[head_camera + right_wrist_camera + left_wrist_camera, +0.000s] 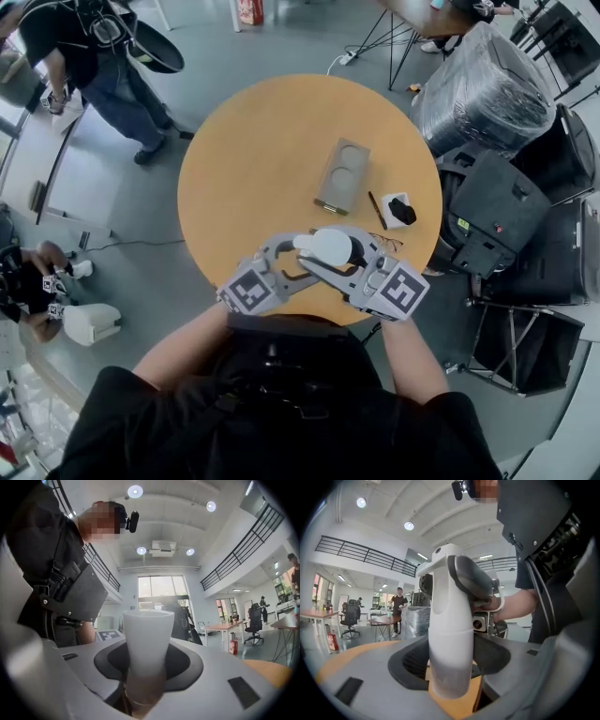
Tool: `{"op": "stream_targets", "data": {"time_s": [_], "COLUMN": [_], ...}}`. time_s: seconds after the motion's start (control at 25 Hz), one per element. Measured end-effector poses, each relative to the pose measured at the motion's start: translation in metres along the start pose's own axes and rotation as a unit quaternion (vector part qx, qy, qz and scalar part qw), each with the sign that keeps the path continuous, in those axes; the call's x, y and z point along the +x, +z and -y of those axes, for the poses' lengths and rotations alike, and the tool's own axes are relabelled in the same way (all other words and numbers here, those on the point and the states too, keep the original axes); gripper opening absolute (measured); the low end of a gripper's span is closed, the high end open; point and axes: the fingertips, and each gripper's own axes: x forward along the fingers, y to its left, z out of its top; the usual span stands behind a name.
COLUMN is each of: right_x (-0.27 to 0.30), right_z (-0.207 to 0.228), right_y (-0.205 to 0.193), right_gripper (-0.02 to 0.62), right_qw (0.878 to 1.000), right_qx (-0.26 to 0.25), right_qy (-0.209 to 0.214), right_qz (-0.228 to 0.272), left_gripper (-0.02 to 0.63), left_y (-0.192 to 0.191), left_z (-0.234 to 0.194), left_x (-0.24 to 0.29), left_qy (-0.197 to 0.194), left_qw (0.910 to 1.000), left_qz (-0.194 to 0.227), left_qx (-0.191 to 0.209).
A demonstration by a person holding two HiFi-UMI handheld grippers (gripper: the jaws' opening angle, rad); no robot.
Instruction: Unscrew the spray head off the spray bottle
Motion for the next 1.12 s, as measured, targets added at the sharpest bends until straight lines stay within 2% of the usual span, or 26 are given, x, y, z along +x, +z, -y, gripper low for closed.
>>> {"op": "stream_targets", "data": {"time_s": [0.28, 0.44, 0.52, 0.64, 0.68, 0.72, 0.76, 0.84, 0.96, 1.12], "right_x": [0.000, -0.004, -0.005, 0.002, 0.004, 0.006, 0.007, 0.008, 0.012, 0.016], "right_z": [-0.023, -0.041, -0.042, -0.026, -0.019, -0.011, -0.002, 0.014, 0.030, 0.042], "right_y": [0.009, 0.012, 0.010, 0.009, 0.010, 0.011, 0.012, 0.009, 0.001, -0.004], "right_gripper": [0.202, 0.186, 0.189, 0.199, 0.215, 0.274, 0.294, 0.296, 0.296, 0.284], "right_qw": [0.995, 0.982, 0.979, 0.987, 0.991, 0.994, 0.996, 0.999, 0.998, 0.988], "right_qx": [0.017, 0.040, 0.037, 0.024, 0.022, 0.021, 0.021, 0.023, 0.031, -0.006], "right_qy": [0.098, 0.183, 0.197, 0.152, 0.127, 0.101, 0.075, 0.020, -0.049, -0.141], "right_qz": [-0.006, -0.023, -0.035, -0.039, -0.039, -0.037, -0.033, -0.029, -0.040, -0.063], "left_gripper": [0.304, 0.304, 0.304, 0.305, 0.305, 0.305, 0.307, 0.307, 0.307, 0.307], "left_y": [0.008, 0.013, 0.013, 0.012, 0.013, 0.015, 0.017, 0.021, 0.025, 0.023], "left_z": [0.015, 0.036, 0.037, 0.020, 0.013, 0.007, 0.001, -0.012, -0.030, -0.045], "left_x": [-0.010, -0.014, -0.013, -0.008, -0.006, -0.005, -0.004, -0.004, -0.003, 0.000], "left_qy": [-0.097, -0.190, -0.197, -0.164, -0.146, -0.127, -0.107, -0.059, 0.016, 0.100], "left_qw": [0.9951, 0.9816, 0.9802, 0.9861, 0.9888, 0.9913, 0.9936, 0.9972, 0.9981, 0.9938], "left_qz": [0.016, 0.017, 0.014, 0.019, 0.022, 0.026, 0.031, 0.042, 0.054, 0.045], "left_qx": [0.006, -0.013, -0.014, -0.017, -0.019, -0.021, -0.021, -0.021, -0.022, -0.016]}}
